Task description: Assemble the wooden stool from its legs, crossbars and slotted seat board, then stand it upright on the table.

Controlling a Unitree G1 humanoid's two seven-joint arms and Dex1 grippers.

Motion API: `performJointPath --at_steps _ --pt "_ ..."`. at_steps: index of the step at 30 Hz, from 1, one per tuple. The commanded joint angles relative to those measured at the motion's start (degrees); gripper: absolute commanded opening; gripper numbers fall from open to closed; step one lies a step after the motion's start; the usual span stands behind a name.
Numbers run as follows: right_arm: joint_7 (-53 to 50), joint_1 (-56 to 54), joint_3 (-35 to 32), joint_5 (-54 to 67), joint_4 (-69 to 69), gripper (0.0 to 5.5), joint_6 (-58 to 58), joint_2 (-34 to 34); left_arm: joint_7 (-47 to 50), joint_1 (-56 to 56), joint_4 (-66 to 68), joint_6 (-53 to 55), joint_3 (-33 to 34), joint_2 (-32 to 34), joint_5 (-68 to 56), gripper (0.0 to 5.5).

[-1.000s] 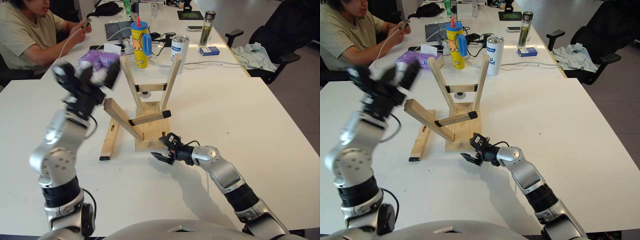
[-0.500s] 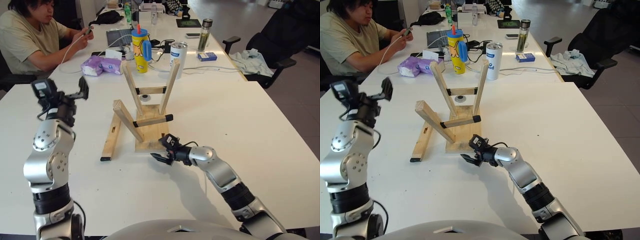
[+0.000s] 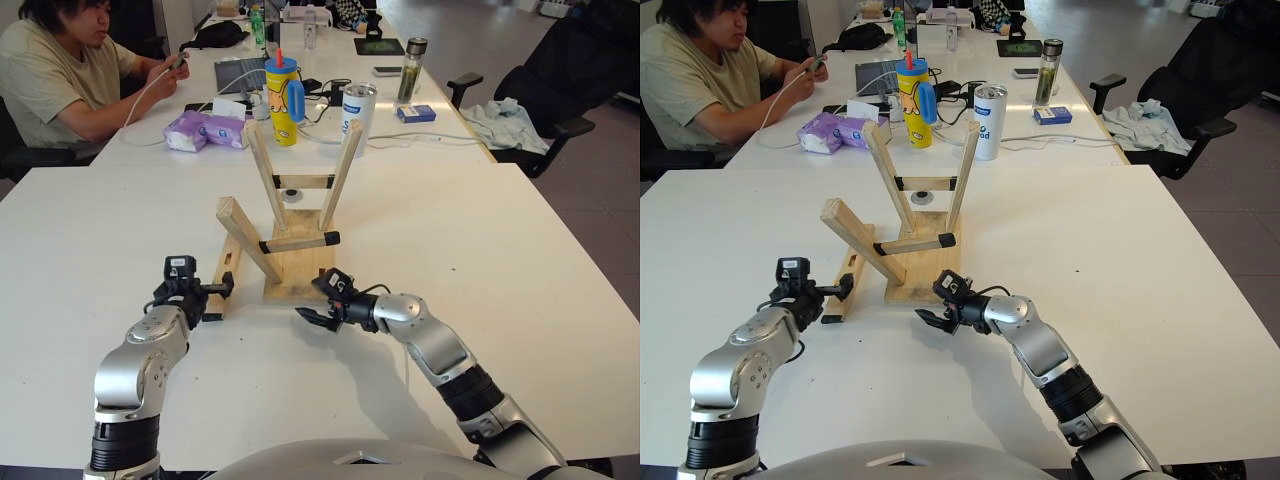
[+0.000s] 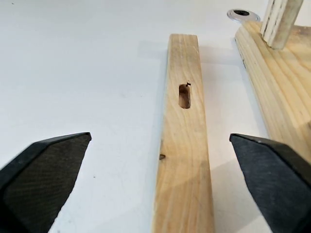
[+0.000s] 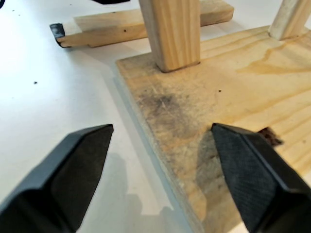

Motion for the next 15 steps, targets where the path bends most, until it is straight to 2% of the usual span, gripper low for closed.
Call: performJointPath --at_steps 1,10,15 --pt "1.5 2.8 2.8 -0.7 4.7 3.75 5.1 -0.4 -1.7 -2.2 3.1 1.7 -2.5 0.4 1.8 4.66" --pt "2.6 3.1 4.5 -1.0 3.9 3.75 3.8 -0.3 -5.2 -0.8 7.8 1.2 -3.2 2.2 4.7 3.21" --pt "0.8 3.2 3.3 0.2 3.1 3.75 2.5 2.5 -7.2 0.3 10.7 -0.9 -3.9 3.5 6.5 2.39"
